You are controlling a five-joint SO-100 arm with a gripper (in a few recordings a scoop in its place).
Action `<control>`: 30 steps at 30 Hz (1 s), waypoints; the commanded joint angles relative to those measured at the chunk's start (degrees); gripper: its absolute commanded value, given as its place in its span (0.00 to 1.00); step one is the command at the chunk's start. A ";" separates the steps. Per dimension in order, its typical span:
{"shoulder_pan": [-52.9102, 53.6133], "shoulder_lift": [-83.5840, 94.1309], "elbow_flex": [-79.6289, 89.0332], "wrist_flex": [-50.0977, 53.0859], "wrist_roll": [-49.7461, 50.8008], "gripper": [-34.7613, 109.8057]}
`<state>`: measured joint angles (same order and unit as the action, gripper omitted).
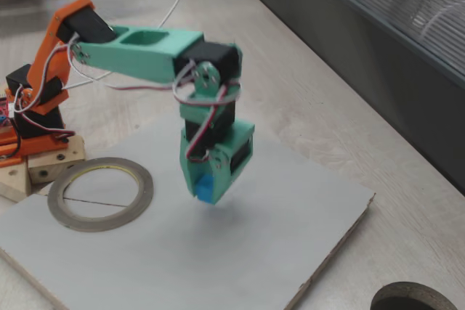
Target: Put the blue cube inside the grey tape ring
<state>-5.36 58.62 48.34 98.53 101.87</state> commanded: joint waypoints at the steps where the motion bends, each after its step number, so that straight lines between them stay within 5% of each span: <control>1: -0.70 13.18 -0.18 1.23 0.70 0.30; 12: -0.62 18.81 2.90 0.62 0.53 0.30; 30: 17.67 46.76 57.83 -2.20 0.62 0.30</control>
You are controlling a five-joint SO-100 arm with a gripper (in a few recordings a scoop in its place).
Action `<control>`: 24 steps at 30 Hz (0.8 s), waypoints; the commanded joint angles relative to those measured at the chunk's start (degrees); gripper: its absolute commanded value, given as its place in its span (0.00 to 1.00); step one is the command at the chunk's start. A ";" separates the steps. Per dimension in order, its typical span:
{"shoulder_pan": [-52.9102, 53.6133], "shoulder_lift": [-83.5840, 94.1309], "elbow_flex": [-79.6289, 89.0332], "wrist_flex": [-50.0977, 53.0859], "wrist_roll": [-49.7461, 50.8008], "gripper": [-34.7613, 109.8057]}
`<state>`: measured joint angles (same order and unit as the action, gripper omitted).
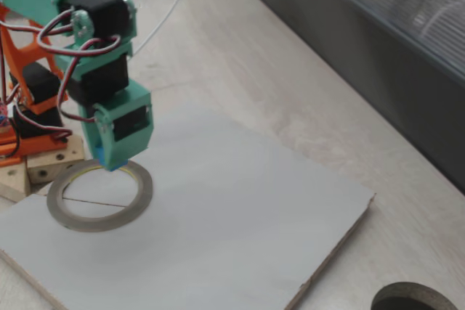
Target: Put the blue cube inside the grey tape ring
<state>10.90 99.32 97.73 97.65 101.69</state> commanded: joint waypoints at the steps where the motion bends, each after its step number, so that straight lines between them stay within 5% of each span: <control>1: 1.41 7.29 11.16 -3.16 0.79 0.30; 12: 1.49 18.02 34.80 -22.50 0.88 0.30; 24: 1.49 18.72 35.24 -25.49 0.53 0.30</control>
